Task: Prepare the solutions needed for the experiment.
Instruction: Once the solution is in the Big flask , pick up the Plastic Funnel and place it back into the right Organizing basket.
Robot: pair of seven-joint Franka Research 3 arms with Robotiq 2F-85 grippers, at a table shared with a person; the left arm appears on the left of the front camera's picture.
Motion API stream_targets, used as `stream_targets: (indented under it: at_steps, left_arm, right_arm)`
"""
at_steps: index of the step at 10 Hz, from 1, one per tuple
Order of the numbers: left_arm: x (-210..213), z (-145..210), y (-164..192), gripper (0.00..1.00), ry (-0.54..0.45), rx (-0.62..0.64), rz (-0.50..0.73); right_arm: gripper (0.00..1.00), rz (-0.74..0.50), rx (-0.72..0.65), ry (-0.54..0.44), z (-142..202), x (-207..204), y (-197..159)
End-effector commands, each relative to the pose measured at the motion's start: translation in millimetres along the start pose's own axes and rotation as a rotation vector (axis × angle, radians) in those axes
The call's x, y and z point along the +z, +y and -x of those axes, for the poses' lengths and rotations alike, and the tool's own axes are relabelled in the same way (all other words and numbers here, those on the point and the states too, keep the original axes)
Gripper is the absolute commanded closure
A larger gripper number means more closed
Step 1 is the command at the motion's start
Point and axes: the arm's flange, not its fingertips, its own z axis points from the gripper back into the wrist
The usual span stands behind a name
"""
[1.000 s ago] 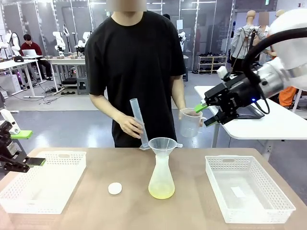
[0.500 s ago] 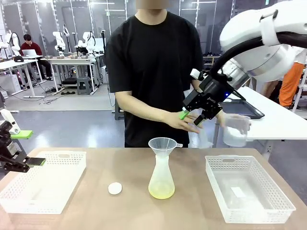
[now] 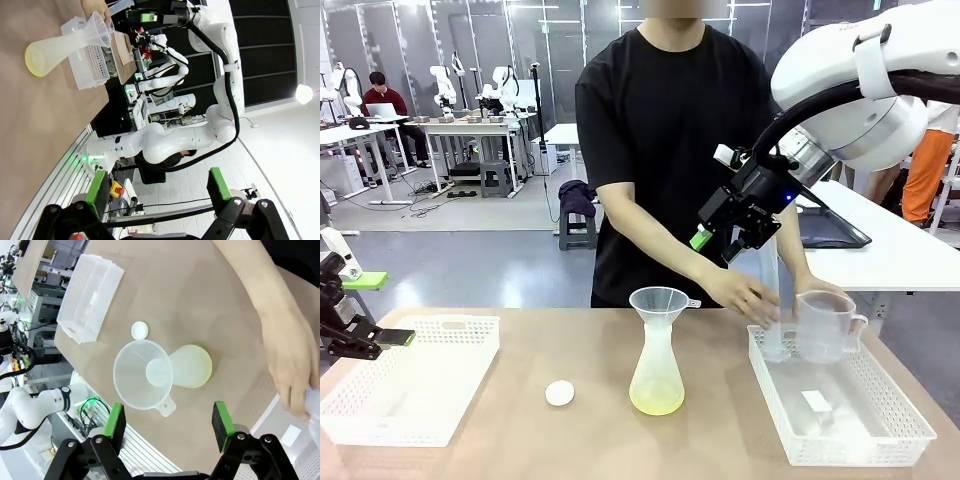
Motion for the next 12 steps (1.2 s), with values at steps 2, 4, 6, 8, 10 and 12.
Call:
stream_targets:
  at_steps: [2,4,6,8,10,12]
  left_arm:
    - [-0.3,0.3,-2.4,0.00,0.000,-0.006,0.006]
    - [-0.3,0.3,-2.4,0.00,0.000,-0.006,0.006]
    - [-0.3,0.3,-2.4,0.00,0.000,-0.006,0.006]
    - [-0.3,0.3,-2.4,0.00,0.000,-0.006,0.006]
    - [-0.3,0.3,-2.4,0.00,0.000,-0.006,0.006]
    - [-0.3,0.3,-2.4,0.00,0.000,-0.006,0.006]
  right_arm:
    - [0.13,0.000,0.000,0.000,0.0,0.0,0.0]
    - [0.13,0.102,0.042,0.055,-10.1,-15.7,-0.1]
    - [0.13,0.153,0.061,0.105,-20.9,-36.7,-4.7]
    - [0.13,0.130,0.073,0.130,-27.1,-55.6,-8.1]
    - [0.13,0.112,0.085,0.147,-32.6,-71.4,-9.0]
    - [0.13,0.103,0.100,0.184,-36.4,-85.5,-6.6]
